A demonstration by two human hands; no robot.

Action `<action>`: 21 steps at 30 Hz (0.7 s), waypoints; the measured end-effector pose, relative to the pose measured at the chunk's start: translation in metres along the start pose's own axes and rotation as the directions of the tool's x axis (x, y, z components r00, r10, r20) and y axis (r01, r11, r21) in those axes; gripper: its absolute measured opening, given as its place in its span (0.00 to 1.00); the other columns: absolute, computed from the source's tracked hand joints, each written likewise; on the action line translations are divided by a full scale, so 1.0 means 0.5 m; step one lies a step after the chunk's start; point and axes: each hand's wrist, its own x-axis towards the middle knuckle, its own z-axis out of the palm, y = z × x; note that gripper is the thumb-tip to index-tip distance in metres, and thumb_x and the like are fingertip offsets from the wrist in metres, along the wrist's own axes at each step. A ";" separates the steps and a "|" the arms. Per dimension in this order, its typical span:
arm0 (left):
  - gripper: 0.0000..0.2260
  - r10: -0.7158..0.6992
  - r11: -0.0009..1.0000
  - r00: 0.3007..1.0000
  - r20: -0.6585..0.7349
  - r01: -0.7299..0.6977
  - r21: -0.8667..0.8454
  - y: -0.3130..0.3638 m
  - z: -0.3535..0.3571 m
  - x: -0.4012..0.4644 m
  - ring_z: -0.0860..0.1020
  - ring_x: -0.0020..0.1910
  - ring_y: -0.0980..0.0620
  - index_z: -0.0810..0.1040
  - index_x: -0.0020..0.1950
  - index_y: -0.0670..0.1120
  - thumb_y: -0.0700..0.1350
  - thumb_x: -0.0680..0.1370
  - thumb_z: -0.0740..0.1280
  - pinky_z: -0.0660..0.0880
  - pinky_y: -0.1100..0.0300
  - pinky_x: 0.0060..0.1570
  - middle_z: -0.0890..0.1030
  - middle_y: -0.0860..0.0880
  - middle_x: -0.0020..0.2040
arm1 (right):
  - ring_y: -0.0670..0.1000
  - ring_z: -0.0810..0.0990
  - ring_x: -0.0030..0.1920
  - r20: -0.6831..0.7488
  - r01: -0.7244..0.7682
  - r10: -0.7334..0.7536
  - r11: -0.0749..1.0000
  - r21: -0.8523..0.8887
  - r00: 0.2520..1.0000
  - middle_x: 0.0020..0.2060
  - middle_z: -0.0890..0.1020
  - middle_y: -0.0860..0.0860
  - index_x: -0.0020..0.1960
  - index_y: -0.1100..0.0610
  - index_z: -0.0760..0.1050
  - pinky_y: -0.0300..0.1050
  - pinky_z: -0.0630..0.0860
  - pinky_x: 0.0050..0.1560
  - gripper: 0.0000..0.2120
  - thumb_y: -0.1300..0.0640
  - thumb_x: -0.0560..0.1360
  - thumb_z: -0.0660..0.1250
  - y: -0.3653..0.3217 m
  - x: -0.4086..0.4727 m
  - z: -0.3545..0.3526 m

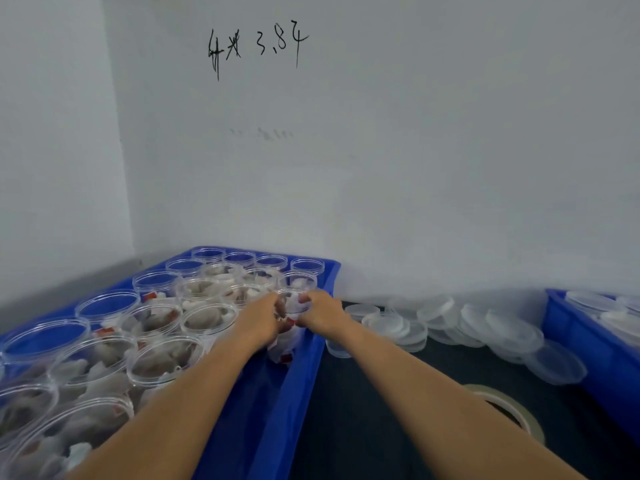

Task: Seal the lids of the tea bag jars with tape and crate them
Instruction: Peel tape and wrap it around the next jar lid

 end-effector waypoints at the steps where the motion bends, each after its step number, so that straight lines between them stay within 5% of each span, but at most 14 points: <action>1: 0.11 0.007 1.000 1.000 -0.022 -0.008 -0.017 -0.002 0.003 0.001 0.74 0.46 0.52 0.71 0.43 0.50 0.46 0.74 0.73 0.67 0.60 0.44 0.76 0.51 0.47 | 0.63 0.66 0.68 -0.008 -0.007 0.007 0.999 -0.042 1.000 0.64 0.72 0.57 0.58 0.54 0.72 0.63 0.60 0.70 0.13 0.56 0.73 0.67 0.002 0.002 0.006; 4: 0.14 0.005 0.997 0.995 -0.103 -0.013 -0.075 -0.003 0.006 -0.005 0.73 0.43 0.53 0.69 0.37 0.51 0.44 0.73 0.75 0.65 0.62 0.38 0.77 0.50 0.45 | 0.61 0.61 0.71 -0.085 -0.014 0.008 0.997 -0.070 0.996 0.68 0.70 0.55 0.71 0.51 0.61 0.64 0.51 0.73 0.31 0.48 0.73 0.71 0.006 0.004 0.019; 9: 0.09 0.002 0.989 0.972 -0.235 -0.037 -0.141 0.043 -0.040 -0.027 0.76 0.44 0.49 0.72 0.40 0.49 0.44 0.75 0.72 0.75 0.52 0.50 0.79 0.47 0.47 | 0.54 0.63 0.69 -0.242 0.106 -0.075 0.988 0.116 0.967 0.59 0.74 0.49 0.68 0.49 0.64 0.61 0.56 0.72 0.26 0.52 0.74 0.71 -0.003 -0.004 -0.005; 14: 0.08 0.123 0.977 0.901 -0.417 -0.184 -0.109 0.170 -0.122 -0.059 0.74 0.42 0.53 0.72 0.44 0.49 0.46 0.76 0.70 0.67 0.65 0.35 0.76 0.52 0.46 | 0.46 0.68 0.64 -0.375 0.427 -0.270 0.786 0.446 0.887 0.65 0.70 0.47 0.72 0.54 0.64 0.27 0.66 0.59 0.27 0.59 0.76 0.70 -0.033 -0.059 -0.101; 18: 0.07 0.234 0.938 0.832 -0.503 -0.329 -0.107 0.276 -0.146 -0.095 0.74 0.45 0.52 0.71 0.48 0.49 0.45 0.78 0.69 0.64 0.69 0.35 0.74 0.53 0.50 | 0.45 0.69 0.66 -0.542 0.606 -0.345 0.667 0.432 0.766 0.67 0.71 0.49 0.71 0.56 0.65 0.39 0.64 0.70 0.23 0.63 0.78 0.66 -0.042 -0.128 -0.185; 21: 0.07 0.270 0.905 0.832 -0.484 -0.391 -0.166 0.335 -0.118 -0.114 0.74 0.47 0.51 0.70 0.49 0.50 0.45 0.78 0.68 0.71 0.61 0.44 0.73 0.54 0.51 | 0.44 0.72 0.63 -0.560 0.609 -0.320 0.646 0.460 0.764 0.62 0.72 0.41 0.68 0.50 0.66 0.46 0.67 0.70 0.20 0.61 0.79 0.64 -0.011 -0.180 -0.230</action>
